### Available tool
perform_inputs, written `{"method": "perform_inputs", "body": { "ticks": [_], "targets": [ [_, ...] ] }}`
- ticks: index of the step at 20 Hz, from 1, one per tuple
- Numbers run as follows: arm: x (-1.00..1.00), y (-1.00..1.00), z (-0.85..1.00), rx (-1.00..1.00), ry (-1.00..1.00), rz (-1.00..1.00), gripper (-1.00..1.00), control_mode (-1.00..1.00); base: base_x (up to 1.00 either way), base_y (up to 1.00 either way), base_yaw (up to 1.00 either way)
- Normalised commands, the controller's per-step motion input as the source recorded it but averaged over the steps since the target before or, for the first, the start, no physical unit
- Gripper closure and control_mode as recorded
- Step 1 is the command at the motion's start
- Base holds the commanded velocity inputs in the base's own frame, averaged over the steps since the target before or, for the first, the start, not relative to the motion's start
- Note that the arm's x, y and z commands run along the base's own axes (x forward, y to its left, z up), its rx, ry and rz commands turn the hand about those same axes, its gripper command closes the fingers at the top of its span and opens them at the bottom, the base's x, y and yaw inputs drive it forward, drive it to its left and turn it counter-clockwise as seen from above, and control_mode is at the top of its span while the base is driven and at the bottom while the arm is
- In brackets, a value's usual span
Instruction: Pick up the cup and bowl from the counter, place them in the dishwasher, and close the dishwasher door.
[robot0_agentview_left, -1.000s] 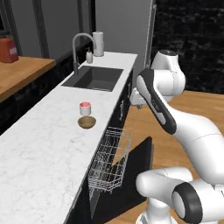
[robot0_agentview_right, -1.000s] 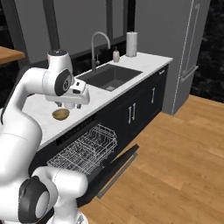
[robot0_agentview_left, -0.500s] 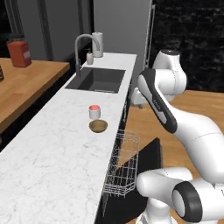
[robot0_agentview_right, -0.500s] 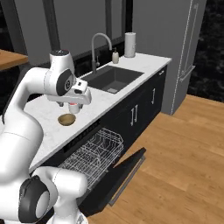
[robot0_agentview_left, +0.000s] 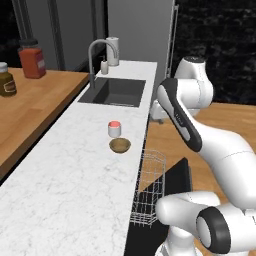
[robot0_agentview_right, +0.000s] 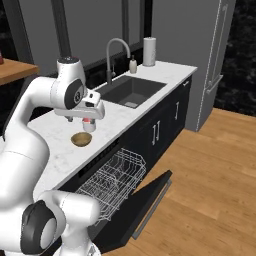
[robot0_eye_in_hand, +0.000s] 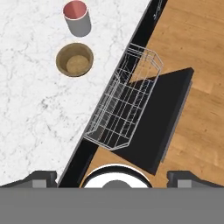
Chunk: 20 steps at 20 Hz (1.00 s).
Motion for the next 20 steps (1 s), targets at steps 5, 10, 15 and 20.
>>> {"method": "perform_inputs", "body": {
  "ticks": [5, 10, 15, 20],
  "targets": [
    [0.01, 0.12, 0.0, 0.0, 0.01, -0.02, -1.0, -1.0, 0.0, 0.07, -0.01],
    [0.38, 0.13, -0.17, 0.01, 0.0, -0.06, -1.0, -1.0, 0.0, 0.0, 0.0],
    [0.9, 0.07, -0.48, 0.01, 0.0, -0.06, -1.0, -1.0, 0.0, 0.0, 0.0],
    [0.93, 0.17, -0.54, 0.0, 0.0, -0.06, -1.0, -1.0, 0.0, 0.0, 0.0]
  ]
}}
